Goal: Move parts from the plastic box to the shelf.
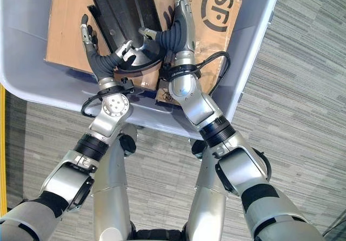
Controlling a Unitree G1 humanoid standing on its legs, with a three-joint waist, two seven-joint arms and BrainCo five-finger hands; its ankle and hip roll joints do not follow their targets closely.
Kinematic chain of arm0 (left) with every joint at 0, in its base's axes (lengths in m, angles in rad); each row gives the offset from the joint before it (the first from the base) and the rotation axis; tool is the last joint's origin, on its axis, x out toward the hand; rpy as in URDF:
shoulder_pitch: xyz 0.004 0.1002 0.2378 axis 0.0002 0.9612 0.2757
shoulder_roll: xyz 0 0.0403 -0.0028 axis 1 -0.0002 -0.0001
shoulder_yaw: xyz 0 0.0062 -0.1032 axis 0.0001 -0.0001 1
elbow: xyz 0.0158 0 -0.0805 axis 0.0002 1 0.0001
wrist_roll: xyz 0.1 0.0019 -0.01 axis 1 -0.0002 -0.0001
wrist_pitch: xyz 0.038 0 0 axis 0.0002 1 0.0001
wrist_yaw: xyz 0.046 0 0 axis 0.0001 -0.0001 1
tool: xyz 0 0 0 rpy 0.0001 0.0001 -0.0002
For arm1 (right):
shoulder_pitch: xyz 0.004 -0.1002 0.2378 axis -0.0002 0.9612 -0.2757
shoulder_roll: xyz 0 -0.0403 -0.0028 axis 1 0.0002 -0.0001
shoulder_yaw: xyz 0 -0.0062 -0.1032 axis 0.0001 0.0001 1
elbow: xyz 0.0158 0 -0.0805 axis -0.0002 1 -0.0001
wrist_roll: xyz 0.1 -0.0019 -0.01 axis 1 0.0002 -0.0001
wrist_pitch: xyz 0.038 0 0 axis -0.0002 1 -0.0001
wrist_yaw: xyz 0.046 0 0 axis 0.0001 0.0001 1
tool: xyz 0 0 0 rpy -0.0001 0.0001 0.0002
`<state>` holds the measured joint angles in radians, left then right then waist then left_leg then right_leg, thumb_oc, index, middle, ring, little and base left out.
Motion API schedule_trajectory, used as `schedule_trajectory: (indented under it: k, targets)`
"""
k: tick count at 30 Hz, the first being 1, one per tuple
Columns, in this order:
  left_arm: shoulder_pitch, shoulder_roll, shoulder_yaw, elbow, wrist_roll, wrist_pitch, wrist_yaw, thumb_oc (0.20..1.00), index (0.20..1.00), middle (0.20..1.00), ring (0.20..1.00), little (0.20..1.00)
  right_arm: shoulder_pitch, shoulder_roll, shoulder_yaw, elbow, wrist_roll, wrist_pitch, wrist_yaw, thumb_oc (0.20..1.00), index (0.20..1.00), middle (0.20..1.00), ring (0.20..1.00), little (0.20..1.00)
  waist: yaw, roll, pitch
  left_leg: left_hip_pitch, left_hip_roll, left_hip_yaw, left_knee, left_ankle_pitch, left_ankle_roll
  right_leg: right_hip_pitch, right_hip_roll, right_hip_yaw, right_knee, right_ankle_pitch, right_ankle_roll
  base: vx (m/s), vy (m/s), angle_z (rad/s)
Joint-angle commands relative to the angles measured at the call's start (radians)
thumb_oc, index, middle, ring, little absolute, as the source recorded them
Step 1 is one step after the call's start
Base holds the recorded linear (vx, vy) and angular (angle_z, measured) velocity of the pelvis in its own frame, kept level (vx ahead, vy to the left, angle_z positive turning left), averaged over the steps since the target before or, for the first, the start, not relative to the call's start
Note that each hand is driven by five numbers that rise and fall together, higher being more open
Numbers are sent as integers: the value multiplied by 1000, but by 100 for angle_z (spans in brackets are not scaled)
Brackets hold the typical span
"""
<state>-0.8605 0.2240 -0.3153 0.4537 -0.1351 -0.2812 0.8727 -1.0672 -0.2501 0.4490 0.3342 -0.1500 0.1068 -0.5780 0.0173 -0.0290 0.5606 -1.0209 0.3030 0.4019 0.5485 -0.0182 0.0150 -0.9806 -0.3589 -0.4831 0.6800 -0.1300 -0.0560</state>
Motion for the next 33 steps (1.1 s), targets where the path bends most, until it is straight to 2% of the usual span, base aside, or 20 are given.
schedule_trajectory:
  k: [1, 4, 7, 9, 11, 13, 14, 15, 16, 17, 20, 23, 26, 27, 29, 30, 31, 33]
  targets:
    - [33, -50, -55, 10, -50, 42, -63, 1000, 1000, 1000, 1000, 1000, 3, -41, 35, 46, -49, 7, 66, 1000, 1000, 1000, 1000, 1000, 3, 89, -41, 18, 110, -4, 6, -3, -217, -69, -40, 88, -58, 70, 192, 0, 0, 0]
    - [31, -47, -61, 8, -45, 53, -72, 1000, 1000, 1000, 1000, 1000, -14, -43, 44, 53, 1, 4, 90, 1000, 1000, 1000, 1000, 1000, 8, 90, -41, 10, 111, -10, 13, -2, -216, -75, -44, 87, -47, 70, 192, 6, -11, 0]
    - [29, -43, -65, 10, -37, 59, -83, 1000, 1000, 1000, 1000, 1000, -25, -37, 48, 67, 51, 28, 87, 1000, 1000, 1000, 1000, 1000, 12, 89, -41, 6, 109, -15, 17, -3, -216, -79, -46, 86, -39, 69, 193, 11, -16, 2]
    - [31, -41, -68, 8, -30, 69, -90, 1000, 1000, 1000, 1000, 1000, -26, -29, 46, 90, 160, 47, 77, 1000, 1000, 1000, 1000, 1000, 17, 90, -41, 5, 108, -16, 19, -4, -215, -80, -49, 84, -35, 69, 193, 13, -4, 4]
    - [31, -37, -73, 6, -33, 71, -93, 1000, 1000, 1000, 1000, 1000, -21, -22, 44, 105, 200, 51, 71, 1000, 1000, 1000, 1000, 1000, 18, 91, -41, 2, 106, -18, 18, -4, -216, -82, -51, 83, -36, 70, 193, 11, 2, 5]
    - [36, -34, -72, 4, -39, 60, -90, 1000, 1000, 1000, 1000, 1000, -15, -20, 43, 134, 152, 94, 116, 1000, 1000, 1000, 1000, 1000, 19, 91, -41, -4, 104, -21, 17, -5, -215, -89, -53, 84, -34, 72, 195, 3, 0, 2]
    - [36, -33, -72, 4, -37, 57, -91, 1000, 1000, 1000, 1000, 1000, -15, -20, 48, 145, 122, 130, 145, 1000, 1000, 1000, 1000, 1000, 19, 92, -41, -6, 103, -21, 17, -5, -214, -92, -54, 84, -32, 72, 196, 0, 0, 0]
    - [34, -33, -70, -1, -23, 63, -92, 1000, 1000, 1000, 1000, 1000, -24, -15, 65, 196, 95, 197, 173, 1000, 1000, 1000, 1000, 1000, 24, 92, -41, -9, 91, -30, 15, -9, -211, -94, -47, 89, -37, 72, 195, 0, 0, 0]
    - [35, -32, -70, -2, -22, 62, -94, 1000, 1000, 1000, 1000, 1000, -26, -14, 70, 205, 91, 210, 180, 1000, 1000, 1000, 1000, 1000, 24, 92, -41, -10, 91, -30, 15, -9, -211, -94, -47, 88, -37, 72, 195, 0, 0, 0]
    - [37, -30, -71, -1, -7, 56, -89, 1000, 1000, 1000, 1000, 1000, -28, -14, 91, 225, 81, 256, 197, 1000, 1000, 1000, 1000, 1000, 27, 91, -41, -16, 99, -27, 17, -7, -214, -97, -54, 81, -33, 73, 196, 0, 0, 0]
    - [45, -29, -84, -3, 7, 58, -64, 1000, 1000, 1000, 1000, 1000, -12, -4, 124, 269, 171, 219, 115, 1000, 1000, 1000, 1000, 1000, 32, 92, -41, -25, 105, -28, 24, -8, -214, -101, -62, 73, -27, 71, 195, 11, -10, 3]
    - [43, -23, -80, 8, 8, 24, -65, 1000, 1000, 1000, 1000, 1000, -12, 2, 108, 313, 257, 213, 108, 1000, 1000, 1000, 1000, 1000, 35, 94, -41, -27, 105, -26, 22, -8, -214, -99, -67, 66, -35, 74, 195, 0, -6, 3]
    - [40, -16, -70, 13, 11, 12, -71, 1000, 1000, 1000, 1000, 1000, -12, 9, 103, 376, 271, 272, 183, 1000, 1000, 1000, 1000, 1000, 39, 94, -41, -29, 99, -31, 15, -4, -216, -97, -65, 62, -39, 76, 196, 0, 0, 0]
    - [40, -14, -66, 15, 12, 9, -78, 1000, 1000, 1000, 1000, 1000, -15, 12, 107, 400, 265, 315, 225, 1000, 1000, 1000, 1000, 1000, 42, 94, -41, -30, 98, -32, 14, -4, -216, -95, -65, 60, -42, 76, 197, 0, 0, 0]
    - [39, -13, -62, 18, 16, 9, -88, 1000, 1000, 1000, 1000, 1000, -21, 14, 114, 423, 223, 353, 278, 1000, 1000, 1000, 1000, 1000, 44, 94, -41, -29, 97, -32, 12, -2, -218, -93, -64, 58, -43, 75, 196, 0, 0, 0]
    - [38, -7, -62, 22, 16, 17, -104, 1000, 1000, 1000, 1000, 1000, -29, 7, 147, 463, 158, 432, 364, 1000, 1000, 1000, 1000, 1000, 47, 92, -41, -30, 101, -33, 14, 0, -220, -91, -68, 52, -37, 74, 196, 8, -34, 1]
    - [40, -5, -62, 22, 19, 18, -109, 1000, 1000, 1000, 1000, 1000, -27, 4, 160, 477, 169, 465, 382, 1000, 1000, 1000, 1000, 1000, 48, 90, -41, -30, 104, -33, 17, 0, -221, -90, -70, 50, -36, 75, 196, 13, -35, 4]
    - [44, 0, -63, 24, 23, 14, -116, 1000, 1000, 1000, 1000, 1000, -22, 1, 174, 506, 204, 482, 419, 1000, 1000, 1000, 1000, 1000, 50, 89, -41, -31, 108, -35, 21, 1, -221, -89, -72, 47, -32, 75, 195, 15, -16, 6]
